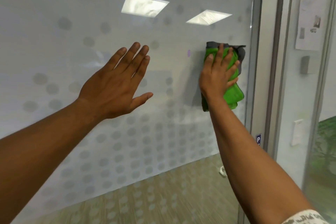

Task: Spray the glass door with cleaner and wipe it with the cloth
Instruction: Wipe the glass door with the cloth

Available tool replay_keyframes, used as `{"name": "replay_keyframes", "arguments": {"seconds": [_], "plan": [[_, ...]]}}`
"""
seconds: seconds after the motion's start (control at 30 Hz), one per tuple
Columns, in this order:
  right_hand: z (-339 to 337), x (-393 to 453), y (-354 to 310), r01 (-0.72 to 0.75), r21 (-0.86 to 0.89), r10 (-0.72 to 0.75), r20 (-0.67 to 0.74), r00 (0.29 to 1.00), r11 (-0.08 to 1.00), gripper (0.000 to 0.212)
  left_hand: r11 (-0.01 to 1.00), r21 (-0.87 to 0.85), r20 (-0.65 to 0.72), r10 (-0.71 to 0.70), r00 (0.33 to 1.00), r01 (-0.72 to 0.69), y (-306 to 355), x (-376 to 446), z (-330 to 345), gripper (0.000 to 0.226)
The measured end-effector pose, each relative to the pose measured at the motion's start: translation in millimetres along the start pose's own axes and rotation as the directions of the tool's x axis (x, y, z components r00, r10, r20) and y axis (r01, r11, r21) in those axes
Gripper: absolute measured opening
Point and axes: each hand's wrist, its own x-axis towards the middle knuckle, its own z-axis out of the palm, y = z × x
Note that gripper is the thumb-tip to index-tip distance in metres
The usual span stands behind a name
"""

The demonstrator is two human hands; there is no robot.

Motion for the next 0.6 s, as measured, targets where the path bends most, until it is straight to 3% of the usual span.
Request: {"name": "replay_keyframes", "arguments": {"seconds": [0.23, 0.4, 0.53, 0.6], "plan": [[6, -29, -38, 0.244, -0.028, -0.243, 0.017, 0.97, 0.969, 0.055, 1.0, -0.003, 0.01, -0.003, 1.0, 0.003, -1, 0, 0, 0.092], [9, -59, -28, 0.491, -0.088, -0.484, 0.09, 0.87, 0.867, 0.054, 0.999, -0.035, 0.0, 0.003, 1.0, -0.003, -2, 0, 0, 0.093], [4, -18, -29, 0.16, -0.028, -0.16, -0.003, 0.987, 0.987, 0.055, 1.0, -0.02, 0.006, -0.003, 1.0, 0.004, -1, -1, 1, 0.093], [6, -31, -40, 0.227, -0.026, -0.226, 0.012, 0.974, 0.974, 0.056, 1.0, -0.017, 0.006, -0.004, 1.0, 0.004, -1, -1, 0, 0.092]]}}
